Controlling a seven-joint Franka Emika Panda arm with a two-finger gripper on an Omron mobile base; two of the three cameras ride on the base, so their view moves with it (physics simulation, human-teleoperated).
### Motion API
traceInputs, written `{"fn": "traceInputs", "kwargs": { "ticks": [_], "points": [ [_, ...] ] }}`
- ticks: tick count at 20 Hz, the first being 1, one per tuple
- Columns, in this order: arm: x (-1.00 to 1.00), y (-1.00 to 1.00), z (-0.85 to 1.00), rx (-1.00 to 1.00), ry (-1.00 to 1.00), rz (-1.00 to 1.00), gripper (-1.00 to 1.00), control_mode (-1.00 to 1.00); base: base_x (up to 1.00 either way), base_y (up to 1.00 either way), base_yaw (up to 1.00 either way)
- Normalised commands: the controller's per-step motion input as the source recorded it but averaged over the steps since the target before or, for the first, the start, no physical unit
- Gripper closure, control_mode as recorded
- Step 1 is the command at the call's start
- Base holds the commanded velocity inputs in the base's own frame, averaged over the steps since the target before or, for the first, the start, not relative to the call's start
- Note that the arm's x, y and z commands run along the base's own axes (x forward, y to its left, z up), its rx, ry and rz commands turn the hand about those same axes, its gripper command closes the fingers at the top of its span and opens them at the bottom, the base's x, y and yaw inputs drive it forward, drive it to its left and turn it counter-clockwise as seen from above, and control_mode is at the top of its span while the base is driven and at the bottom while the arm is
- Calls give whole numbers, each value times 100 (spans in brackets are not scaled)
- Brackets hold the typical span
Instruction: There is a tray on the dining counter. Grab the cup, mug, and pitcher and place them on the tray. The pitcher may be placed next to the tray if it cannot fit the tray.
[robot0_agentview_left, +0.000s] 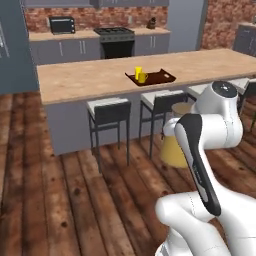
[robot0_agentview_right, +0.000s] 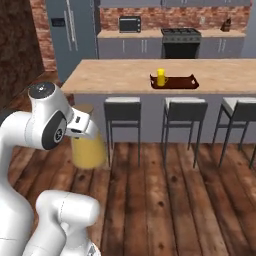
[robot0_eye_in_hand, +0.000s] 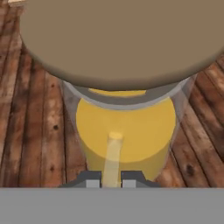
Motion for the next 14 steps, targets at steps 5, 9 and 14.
{"fn": "traceInputs", "kwargs": {
  "ticks": [5,9,14],
  "points": [
    [0,0,0,0,0,0,100,100,60,-100,37],
    [0,0,0,0,0,0,100,100,59,-100,37],
    [0,0,0,0,0,0,100,100,48,-100,35]
  ]
}}
